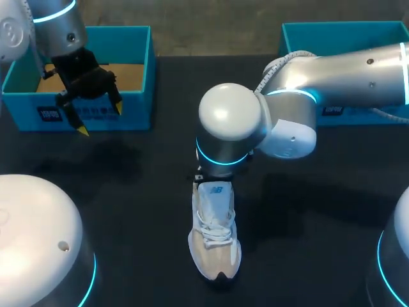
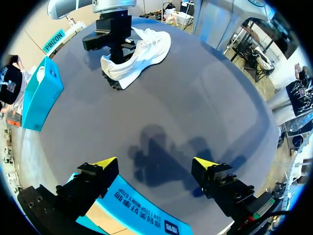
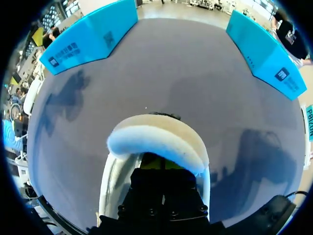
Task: Take the shoe out of the shoebox, open the shoe tongue, remove and reinsert the insole, then place the shoe into the shoebox
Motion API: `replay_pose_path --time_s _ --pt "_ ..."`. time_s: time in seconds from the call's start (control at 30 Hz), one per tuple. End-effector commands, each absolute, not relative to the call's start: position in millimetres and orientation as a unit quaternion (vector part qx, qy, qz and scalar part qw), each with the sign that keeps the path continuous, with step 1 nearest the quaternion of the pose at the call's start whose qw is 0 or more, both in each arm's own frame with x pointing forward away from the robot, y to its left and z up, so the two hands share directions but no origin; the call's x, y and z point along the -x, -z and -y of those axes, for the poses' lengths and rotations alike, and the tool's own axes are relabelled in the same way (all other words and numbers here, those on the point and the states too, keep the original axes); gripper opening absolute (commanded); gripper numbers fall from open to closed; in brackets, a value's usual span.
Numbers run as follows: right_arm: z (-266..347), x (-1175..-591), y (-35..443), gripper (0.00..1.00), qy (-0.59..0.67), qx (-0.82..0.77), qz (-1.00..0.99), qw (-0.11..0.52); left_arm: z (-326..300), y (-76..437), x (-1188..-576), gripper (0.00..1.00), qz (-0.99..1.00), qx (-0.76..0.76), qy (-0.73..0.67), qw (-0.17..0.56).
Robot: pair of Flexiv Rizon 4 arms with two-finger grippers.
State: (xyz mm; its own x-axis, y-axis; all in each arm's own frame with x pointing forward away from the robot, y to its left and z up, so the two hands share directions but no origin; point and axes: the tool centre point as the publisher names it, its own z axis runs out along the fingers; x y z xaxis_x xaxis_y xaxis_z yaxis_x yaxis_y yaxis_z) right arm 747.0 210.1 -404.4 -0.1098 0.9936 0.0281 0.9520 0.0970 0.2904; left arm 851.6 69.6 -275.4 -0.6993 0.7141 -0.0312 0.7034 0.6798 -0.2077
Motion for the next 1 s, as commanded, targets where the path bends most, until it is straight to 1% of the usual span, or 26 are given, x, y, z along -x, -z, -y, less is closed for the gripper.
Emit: replay_pose_path --time_s 0.03,0.17,0.27,0.5,0.77,0.83,1.0 --pt "-215.2 -739.2 389.5 0.0 -0.12 -0.657 -0.735 0.117 -70.0 275.1 -851.4 1.0 0.916 0.387 -0.101 0.026" --pt "-217.4 -735.7 374.7 0.0 -0.119 -0.654 -0.734 0.138 -70.0 275.1 -851.4 1.0 0.916 0.387 -0.101 0.026" --pt "-216.3 -737.3 374.3 0.0 -0.114 -0.653 -0.735 0.142 -70.0 275.1 -851.4 1.0 0.916 0.387 -0.101 0.026" --pt "-209.0 -747.4 404.9 0.0 -0.105 -0.659 -0.74 0.087 -70.0 275.1 -851.4 1.0 0.916 0.387 -0.101 0.026" --pt "-207.8 -744.7 421.7 0.0 -0.092 -0.664 -0.74 0.063 -70.0 275.1 -851.4 1.0 0.916 0.387 -0.101 0.026" --pt "-209.1 -741.0 419.2 0.0 -0.093 -0.665 -0.738 0.063 -70.0 275.1 -851.4 1.0 0.916 0.387 -0.101 0.026" --pt "-212.0 -733.0 393.1 0.0 -0.093 -0.666 -0.736 0.077 -70.0 275.1 -851.4 1.0 0.916 0.387 -0.101 0.026"
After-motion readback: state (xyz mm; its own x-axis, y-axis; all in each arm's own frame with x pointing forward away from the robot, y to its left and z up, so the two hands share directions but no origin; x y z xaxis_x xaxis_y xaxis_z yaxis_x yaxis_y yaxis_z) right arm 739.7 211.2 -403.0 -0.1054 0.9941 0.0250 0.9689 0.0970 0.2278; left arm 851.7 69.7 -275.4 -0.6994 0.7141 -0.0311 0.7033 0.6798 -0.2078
